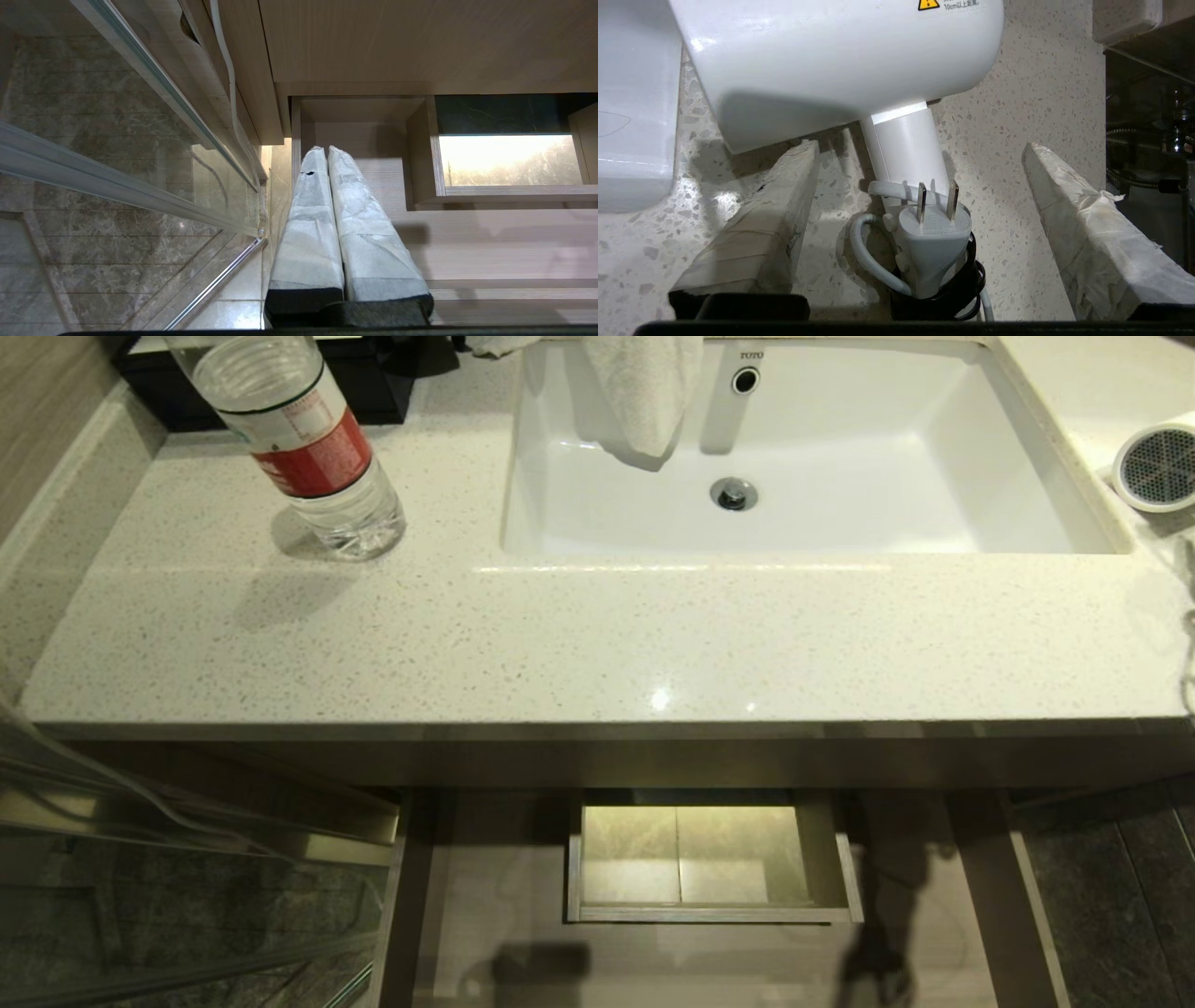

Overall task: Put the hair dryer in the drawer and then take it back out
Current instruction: Pick up the hairdryer

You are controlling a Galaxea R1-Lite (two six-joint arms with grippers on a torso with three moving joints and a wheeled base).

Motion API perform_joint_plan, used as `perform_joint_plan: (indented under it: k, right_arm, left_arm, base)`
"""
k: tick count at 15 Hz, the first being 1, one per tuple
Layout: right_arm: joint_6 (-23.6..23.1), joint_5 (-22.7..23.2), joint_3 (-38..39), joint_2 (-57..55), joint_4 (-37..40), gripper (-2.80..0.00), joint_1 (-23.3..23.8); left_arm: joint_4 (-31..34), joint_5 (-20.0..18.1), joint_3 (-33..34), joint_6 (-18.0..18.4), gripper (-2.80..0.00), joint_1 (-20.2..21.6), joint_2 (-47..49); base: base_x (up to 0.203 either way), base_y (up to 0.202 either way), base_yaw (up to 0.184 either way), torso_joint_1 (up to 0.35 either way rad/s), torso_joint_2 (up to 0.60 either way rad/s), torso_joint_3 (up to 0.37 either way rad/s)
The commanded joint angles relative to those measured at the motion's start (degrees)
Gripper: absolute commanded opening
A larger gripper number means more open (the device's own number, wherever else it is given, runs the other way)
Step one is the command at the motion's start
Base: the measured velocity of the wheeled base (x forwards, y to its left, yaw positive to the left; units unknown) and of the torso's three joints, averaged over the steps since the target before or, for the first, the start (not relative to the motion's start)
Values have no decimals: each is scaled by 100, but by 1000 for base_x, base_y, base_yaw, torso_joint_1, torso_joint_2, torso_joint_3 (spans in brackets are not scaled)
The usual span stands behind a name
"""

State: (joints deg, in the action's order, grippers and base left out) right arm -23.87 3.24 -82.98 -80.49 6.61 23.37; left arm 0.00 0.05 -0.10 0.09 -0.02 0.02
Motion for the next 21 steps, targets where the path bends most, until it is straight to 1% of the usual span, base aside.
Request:
perform_joint_plan:
  k: [1, 11, 12, 16, 17, 18, 19, 21]
  right_arm:
    - [-12, 10, -225, -300, 15, 0, 10]
    - [-12, 4, -145, -576, 156, 0, 142]
    - [4, 1, -140, -582, 225, 0, 143]
    - [119, 9, -220, -590, 908, 0, 194]
    - [128, 10, -228, -582, 956, 0, 194]
    - [128, 86, -220, -564, 981, 0, 194]
    - [128, 285, -224, -557, 990, 0, 197]
    - [128, 467, -219, -538, 1000, 0, 203]
  left_arm:
    - [0, 4, 1, 0, -280, -3, -2]
    - [0, 4, 1, 0, -280, -6, -2]
    - [0, 4, 1, 0, -280, -4, -2]
    - [0, 4, 1, 0, -280, -6, -2]
    - [0, 4, 1, 0, -280, 2, -2]
    - [0, 4, 1, 0, -280, 0, -2]
    - [0, 4, 1, 0, -280, 2, -2]
    - [0, 4, 1, 0, -280, -6, -2]
  base:
    - [0, 0, 0, 0, 0, 0]
    - [0, 0, 0, 0, 0, 0]
    - [0, 0, 0, 0, 0, 0]
    - [0, 0, 0, 0, 0, 0]
    - [0, 0, 0, 0, 0, 0]
    - [0, 0, 0, 0, 0, 0]
    - [0, 0, 0, 0, 0, 0]
    - [0, 0, 0, 0, 0, 0]
